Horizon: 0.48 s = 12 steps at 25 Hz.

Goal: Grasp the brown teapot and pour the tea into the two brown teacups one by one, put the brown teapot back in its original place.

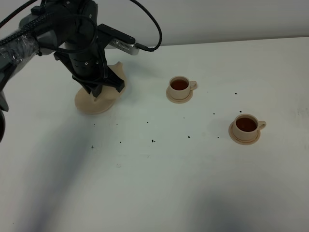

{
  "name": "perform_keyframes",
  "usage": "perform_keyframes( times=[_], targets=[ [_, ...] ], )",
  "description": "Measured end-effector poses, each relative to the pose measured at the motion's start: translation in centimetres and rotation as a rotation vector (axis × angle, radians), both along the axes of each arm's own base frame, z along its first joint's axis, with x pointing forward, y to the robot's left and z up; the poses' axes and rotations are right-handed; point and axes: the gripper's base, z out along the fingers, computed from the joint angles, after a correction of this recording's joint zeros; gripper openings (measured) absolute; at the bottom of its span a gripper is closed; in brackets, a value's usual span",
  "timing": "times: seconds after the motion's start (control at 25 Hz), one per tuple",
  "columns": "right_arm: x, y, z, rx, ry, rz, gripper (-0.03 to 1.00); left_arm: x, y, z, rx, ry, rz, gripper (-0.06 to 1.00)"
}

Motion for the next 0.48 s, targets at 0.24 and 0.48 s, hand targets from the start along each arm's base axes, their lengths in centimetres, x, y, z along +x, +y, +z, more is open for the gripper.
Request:
perform_keyframes(
  times=[0.24, 0.48],
  targets=[
    [0.0, 0.0, 0.0, 0.0, 0.0, 0.0, 0.24, 0.3, 2.8, -2.5, -0.007, 0.006, 0.05, 0.15],
    [0.0, 0.0, 0.0, 0.001, 0.0, 0.001, 0.24, 1.0, 3.8, -2.7, -0.029, -0.04, 0.069, 0.15]
  ],
)
